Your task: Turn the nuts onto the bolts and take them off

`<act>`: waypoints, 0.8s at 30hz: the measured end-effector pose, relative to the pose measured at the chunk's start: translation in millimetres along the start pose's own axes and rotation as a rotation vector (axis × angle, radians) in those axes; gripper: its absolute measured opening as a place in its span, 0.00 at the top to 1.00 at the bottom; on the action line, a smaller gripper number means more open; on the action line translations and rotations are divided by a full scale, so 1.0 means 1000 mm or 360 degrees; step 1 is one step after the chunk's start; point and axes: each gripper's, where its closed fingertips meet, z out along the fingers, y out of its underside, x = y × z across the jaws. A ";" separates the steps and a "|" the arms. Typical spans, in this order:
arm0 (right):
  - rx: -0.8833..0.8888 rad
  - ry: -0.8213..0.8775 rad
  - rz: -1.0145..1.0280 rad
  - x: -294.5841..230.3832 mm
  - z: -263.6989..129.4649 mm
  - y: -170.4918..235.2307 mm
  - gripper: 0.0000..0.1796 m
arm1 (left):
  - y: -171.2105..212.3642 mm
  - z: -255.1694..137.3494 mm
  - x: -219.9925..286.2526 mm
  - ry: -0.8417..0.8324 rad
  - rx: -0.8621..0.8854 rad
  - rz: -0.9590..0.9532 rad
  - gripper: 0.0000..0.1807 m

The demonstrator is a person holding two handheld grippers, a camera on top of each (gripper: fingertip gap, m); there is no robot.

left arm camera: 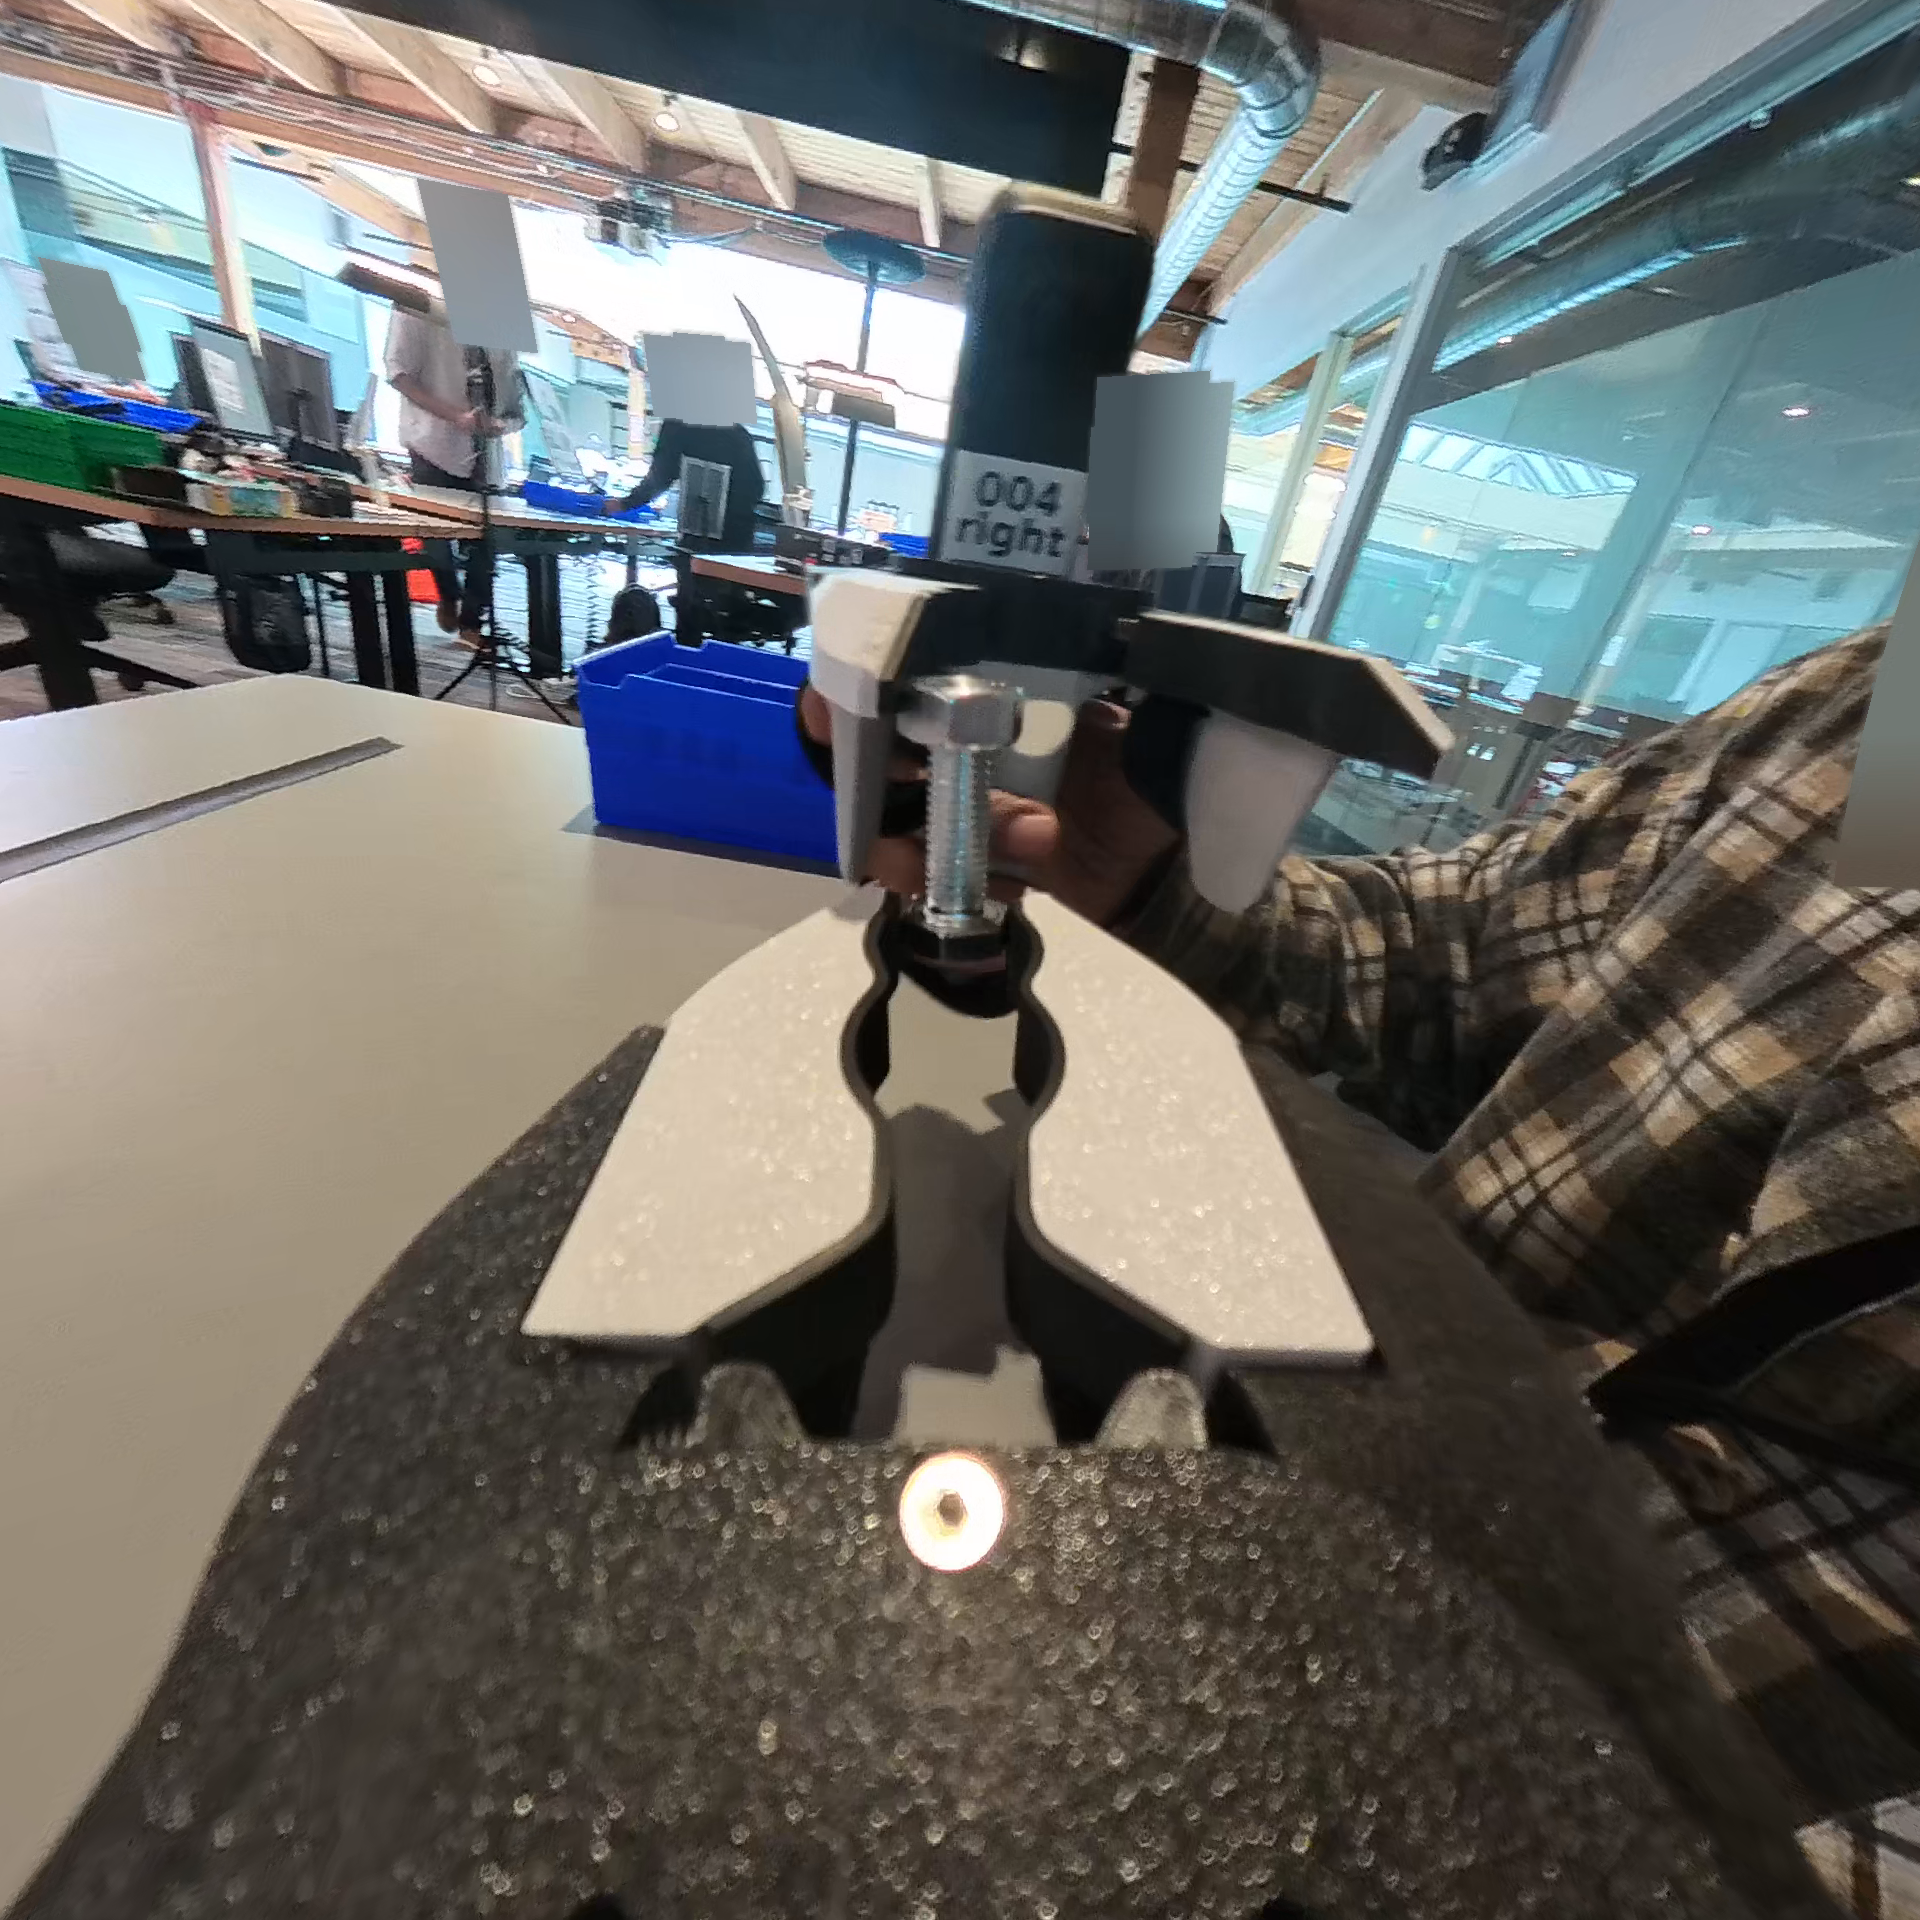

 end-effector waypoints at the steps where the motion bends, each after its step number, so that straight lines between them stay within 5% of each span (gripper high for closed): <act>1: -0.0008 0.0016 -0.0008 0.000 -0.001 0.001 0.53 | 0.000 0.000 -0.001 -0.0006 -0.0001 0.0000 0.90; 24: -0.0029 0.0012 -0.0019 0.001 0.000 0.002 0.54 | -0.002 -0.001 -0.001 -0.0041 -0.0003 0.0038 0.90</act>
